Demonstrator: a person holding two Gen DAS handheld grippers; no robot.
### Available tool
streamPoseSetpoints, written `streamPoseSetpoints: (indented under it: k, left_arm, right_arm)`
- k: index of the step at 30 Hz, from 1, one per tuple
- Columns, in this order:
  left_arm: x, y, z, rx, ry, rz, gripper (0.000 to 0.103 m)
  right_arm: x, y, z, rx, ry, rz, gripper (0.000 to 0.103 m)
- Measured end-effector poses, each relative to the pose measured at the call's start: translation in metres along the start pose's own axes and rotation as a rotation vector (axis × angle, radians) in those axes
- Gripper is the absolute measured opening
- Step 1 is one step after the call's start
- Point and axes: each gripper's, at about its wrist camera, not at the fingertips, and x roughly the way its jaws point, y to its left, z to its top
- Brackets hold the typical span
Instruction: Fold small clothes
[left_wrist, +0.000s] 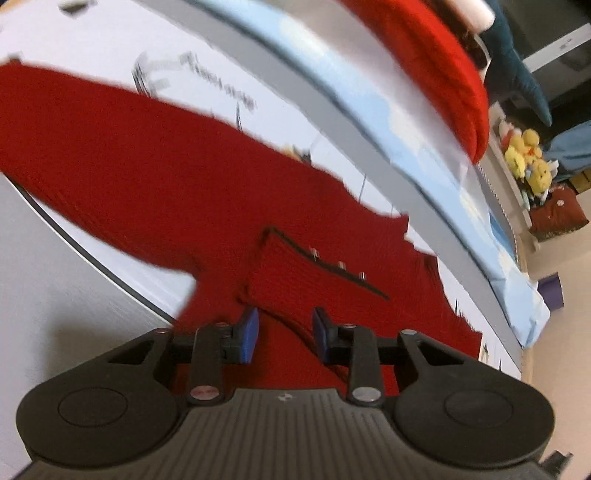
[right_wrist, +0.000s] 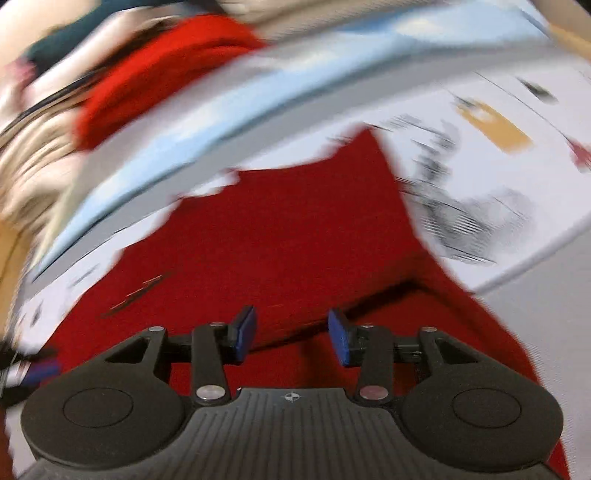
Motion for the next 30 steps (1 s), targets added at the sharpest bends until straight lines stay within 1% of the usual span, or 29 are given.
streamPoseSetpoints:
  k: [1, 3, 4, 5, 6, 8, 9, 10, 11, 13, 14, 15, 16, 17, 19, 20, 22, 23, 24, 25, 27, 28, 30]
  left_arm:
    - [0.008, -0.001, -0.001, -0.012, 0.018, -0.003, 0.038]
    - [0.023, -0.002, -0.005, -0.026, 0.042, -0.007, 0.040]
    - [0.030, -0.003, -0.007, -0.032, 0.053, 0.005, 0.040]
    - [0.036, -0.004, -0.008, -0.039, 0.061, 0.017, 0.040]
    - [0.040, -0.005, -0.009, -0.042, 0.063, 0.022, 0.040]
    - [0.045, -0.009, -0.011, -0.030, 0.057, 0.022, 0.040]
    - [0.046, -0.012, -0.012, -0.019, 0.050, 0.021, 0.040]
    - [0.047, -0.015, -0.012, -0.005, 0.043, 0.022, 0.040]
    - [0.049, -0.017, -0.012, 0.008, 0.039, 0.020, 0.040]
    - [0.053, -0.020, -0.012, 0.022, 0.040, 0.006, 0.040]
    - [0.055, -0.021, -0.012, 0.026, 0.043, 0.007, 0.040]
    - [0.058, -0.021, -0.012, 0.028, 0.047, 0.013, 0.040]
    - [0.060, -0.021, -0.012, 0.026, 0.054, 0.019, 0.040]
    - [0.062, -0.019, -0.012, 0.017, 0.061, 0.020, 0.040]
    - [0.064, -0.016, -0.011, -0.004, 0.067, 0.013, 0.040]
    - [0.065, -0.015, -0.010, -0.011, 0.066, 0.007, 0.040]
    - [0.066, -0.013, -0.009, -0.014, 0.062, -0.002, 0.040]
    - [0.067, -0.012, -0.009, -0.018, 0.061, -0.004, 0.040]
    - [0.068, -0.012, -0.008, -0.021, 0.055, -0.008, 0.040]
    - [0.068, -0.012, -0.008, -0.017, 0.045, -0.010, 0.033]
    - [0.064, -0.015, -0.008, 0.019, -0.002, 0.012, 0.010]
    - [0.060, -0.019, -0.007, 0.050, -0.032, 0.021, 0.009]
    - [0.043, -0.035, -0.007, 0.143, -0.136, 0.026, 0.009]
  right_arm:
    - [0.007, -0.013, 0.003, 0.054, 0.009, -0.015, 0.047]
    - [0.020, -0.035, 0.006, 0.149, 0.018, 0.005, 0.047]
    - [0.027, -0.046, 0.007, 0.204, 0.035, 0.008, 0.047]
    - [0.033, -0.054, 0.008, 0.256, 0.047, 0.022, 0.047]
    - [0.037, -0.062, 0.008, 0.304, 0.053, 0.055, 0.047]
    - [0.041, -0.066, 0.013, 0.349, 0.033, 0.088, 0.045]
    - [0.042, -0.066, 0.018, 0.353, 0.020, 0.096, 0.029]
    - [0.041, -0.067, 0.021, 0.359, 0.003, 0.103, 0.016]
    - [0.038, -0.071, 0.024, 0.382, -0.028, 0.113, 0.014]
    - [0.030, -0.080, 0.030, 0.459, -0.109, 0.125, 0.013]
    - [0.028, -0.086, 0.030, 0.500, -0.141, 0.114, 0.013]
    - [0.027, -0.090, 0.030, 0.523, -0.150, 0.095, 0.013]
    - [0.030, -0.093, 0.028, 0.544, -0.132, 0.064, 0.014]
    - [0.037, -0.094, 0.025, 0.557, -0.091, 0.047, 0.017]
    - [0.051, -0.093, 0.021, 0.550, 0.025, 0.045, 0.019]
    - [0.053, -0.089, 0.020, 0.529, 0.059, 0.038, 0.020]
    - [0.046, -0.076, 0.020, 0.463, 0.072, 0.000, 0.025]
    - [0.040, -0.069, 0.021, 0.431, 0.070, -0.027, 0.026]
    - [0.031, -0.061, 0.020, 0.395, 0.051, -0.062, 0.026]
    - [0.023, -0.054, 0.017, 0.363, 0.023, -0.077, 0.026]
    - [0.012, -0.036, 0.015, 0.281, -0.025, -0.034, 0.027]
    - [0.008, -0.027, 0.015, 0.243, -0.052, -0.006, 0.027]
    - [0.009, -0.014, 0.019, 0.168, -0.108, 0.028, 0.029]
